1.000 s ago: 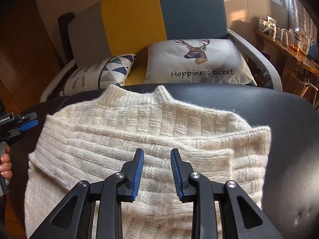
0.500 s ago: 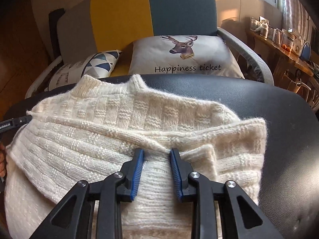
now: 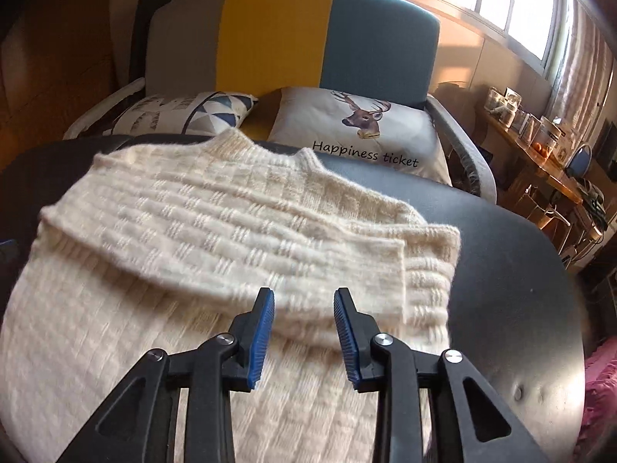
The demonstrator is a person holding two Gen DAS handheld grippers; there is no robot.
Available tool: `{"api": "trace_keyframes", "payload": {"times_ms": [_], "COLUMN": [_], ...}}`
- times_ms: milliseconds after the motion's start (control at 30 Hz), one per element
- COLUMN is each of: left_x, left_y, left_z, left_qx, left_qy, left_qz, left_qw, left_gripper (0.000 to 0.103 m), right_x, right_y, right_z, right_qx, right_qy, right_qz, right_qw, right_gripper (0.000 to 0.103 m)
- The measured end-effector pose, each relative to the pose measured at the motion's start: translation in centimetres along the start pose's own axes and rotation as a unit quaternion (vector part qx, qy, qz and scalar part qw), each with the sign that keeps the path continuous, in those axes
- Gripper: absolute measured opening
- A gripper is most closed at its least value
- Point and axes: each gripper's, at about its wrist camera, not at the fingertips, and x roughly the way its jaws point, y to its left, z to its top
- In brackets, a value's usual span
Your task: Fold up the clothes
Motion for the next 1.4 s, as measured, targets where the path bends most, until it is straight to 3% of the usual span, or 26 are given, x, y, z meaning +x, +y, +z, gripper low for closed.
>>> {"api": "trace_keyframes", "payload": {"times_ms": [200, 300, 433, 600, 700, 867, 1000, 1200, 1300, 1400], "left_x": [-4.7, -6.4, -7.7, -8.1, -8.3, -9.0, -9.3, -9.5, -9.3, -8.9], "left_y": [3.4, 4.6, 5.7, 6.5, 6.5, 5.7, 4.8, 3.8, 2.5, 1.6], "left_z": [-6.6, -9.3, -12.2, -14.6, -15.4, -16.2, -16.6, -16.9, -17.1, -17.1], "left_qx": [-0.022, -0.021, -0.016, -0.052, -0.061, -0.038, -0.005, 0.019, 0.051, 0.070], "left_qy": [0.014, 0.022, 0.030, 0.046, 0.052, 0.053, 0.049, 0.033, 0.030, 0.032], "left_qz": [0.000, 0.001, -0.003, -0.040, -0.058, -0.086, -0.079, -0.088, -0.076, -0.060], "left_qw": [0.9997, 0.9995, 0.9994, 0.9968, 0.9951, 0.9942, 0.9956, 0.9954, 0.9953, 0.9953], "left_gripper": [0.047, 0.049, 0.053, 0.058, 0.059, 0.060, 0.062, 0.061, 0.061, 0.061], "right_x": [-4.8, -7.0, -8.8, -10.2, -10.4, -9.3, -8.2, -8.2, -8.8, -9.7], "right_y": [0.9, -1.3, -6.1, -10.9, -12.1, -11.5, -10.3, -8.9, -7.9, -6.4], "right_z": [-7.3, -11.5, -16.8, -22.2, -23.5, -23.8, -23.5, -23.3, -23.0, -22.6], "right_qx": [-0.024, 0.014, 0.108, 0.220, 0.274, 0.312, 0.318, 0.298, 0.266, 0.204], "right_qy": [0.034, 0.058, 0.084, 0.104, 0.084, 0.073, 0.069, 0.066, 0.061, 0.050], "right_qz": [0.027, 0.062, 0.099, 0.152, 0.213, 0.309, 0.364, 0.379, 0.361, 0.339], "right_qw": [0.999, 0.996, 0.986, 0.958, 0.934, 0.895, 0.873, 0.874, 0.892, 0.917], "right_gripper": [0.036, 0.040, 0.046, 0.049, 0.051, 0.054, 0.053, 0.053, 0.053, 0.053]}}
